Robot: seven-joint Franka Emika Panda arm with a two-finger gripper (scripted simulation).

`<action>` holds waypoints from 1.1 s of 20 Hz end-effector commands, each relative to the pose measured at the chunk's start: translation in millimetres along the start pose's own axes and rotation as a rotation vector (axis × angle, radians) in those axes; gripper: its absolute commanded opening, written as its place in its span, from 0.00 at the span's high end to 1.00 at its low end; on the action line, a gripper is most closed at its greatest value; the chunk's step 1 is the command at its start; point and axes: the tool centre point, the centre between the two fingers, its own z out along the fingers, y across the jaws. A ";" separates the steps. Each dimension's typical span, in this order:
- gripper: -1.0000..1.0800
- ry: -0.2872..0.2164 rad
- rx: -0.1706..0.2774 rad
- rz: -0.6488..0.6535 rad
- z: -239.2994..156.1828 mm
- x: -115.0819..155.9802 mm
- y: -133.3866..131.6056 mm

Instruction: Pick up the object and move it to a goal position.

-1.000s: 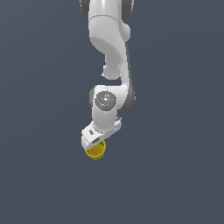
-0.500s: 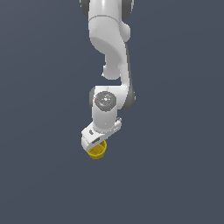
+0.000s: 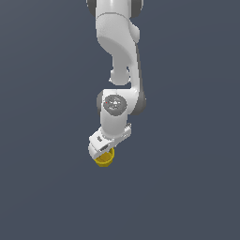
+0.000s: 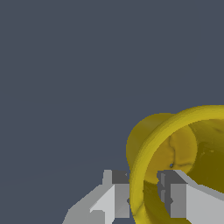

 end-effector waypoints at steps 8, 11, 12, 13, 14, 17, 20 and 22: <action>1.00 0.002 -0.003 0.000 -39.3 -11.0 -35.7; 1.00 0.001 -0.003 0.000 -54.8 -15.7 -50.7; 1.00 0.001 -0.003 0.000 -59.7 -17.1 -55.3; 1.00 0.001 -0.003 0.000 -64.3 -18.4 -59.6; 1.00 0.001 -0.003 0.000 -68.6 -19.5 -63.6; 1.00 0.001 -0.002 0.000 -79.2 -22.3 -73.5; 1.00 0.001 -0.002 0.000 -86.7 -24.2 -80.3; 1.00 0.001 -0.002 0.000 -89.6 -24.8 -83.0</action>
